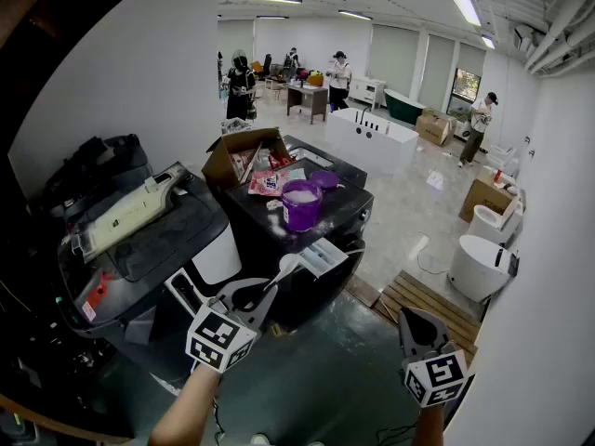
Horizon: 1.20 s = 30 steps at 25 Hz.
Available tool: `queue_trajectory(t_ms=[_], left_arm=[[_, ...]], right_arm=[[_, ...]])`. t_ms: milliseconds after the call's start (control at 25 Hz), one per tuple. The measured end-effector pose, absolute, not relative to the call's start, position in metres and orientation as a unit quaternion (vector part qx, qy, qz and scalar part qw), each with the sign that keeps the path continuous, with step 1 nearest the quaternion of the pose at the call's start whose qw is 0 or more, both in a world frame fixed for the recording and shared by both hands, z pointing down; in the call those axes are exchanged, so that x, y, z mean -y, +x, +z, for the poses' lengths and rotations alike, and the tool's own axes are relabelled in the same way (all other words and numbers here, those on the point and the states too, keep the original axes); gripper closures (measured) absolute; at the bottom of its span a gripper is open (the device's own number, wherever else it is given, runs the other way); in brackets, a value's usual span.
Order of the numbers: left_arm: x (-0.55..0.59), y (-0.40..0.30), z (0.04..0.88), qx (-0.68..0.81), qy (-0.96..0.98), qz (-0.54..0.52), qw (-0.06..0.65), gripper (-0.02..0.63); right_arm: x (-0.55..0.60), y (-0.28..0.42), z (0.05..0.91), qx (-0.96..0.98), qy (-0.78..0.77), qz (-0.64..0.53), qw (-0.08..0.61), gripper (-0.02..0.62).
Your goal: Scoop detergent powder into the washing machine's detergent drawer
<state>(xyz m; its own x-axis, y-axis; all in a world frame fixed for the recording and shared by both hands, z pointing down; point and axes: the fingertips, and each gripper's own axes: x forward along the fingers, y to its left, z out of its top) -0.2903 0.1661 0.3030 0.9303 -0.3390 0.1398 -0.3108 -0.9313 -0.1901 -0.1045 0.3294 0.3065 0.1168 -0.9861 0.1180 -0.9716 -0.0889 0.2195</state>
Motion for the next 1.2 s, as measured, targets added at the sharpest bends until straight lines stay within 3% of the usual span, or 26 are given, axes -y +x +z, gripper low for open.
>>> queue_trajectory(t_ms=[800,1200], left_arm=[[-0.22,-0.242,0.329,-0.199,-0.972,-0.099,0.076,0.592],[-0.17,-0.198,0.332,-0.212,-0.97,-0.09,0.076,0.592]], right_arm=[[-0.376,-0.037,0.315,0.678,0.73,-0.029,0.085,0.6],[-0.341,0.0,0.315,0.683,0.723,-0.054,0.092,0.6]])
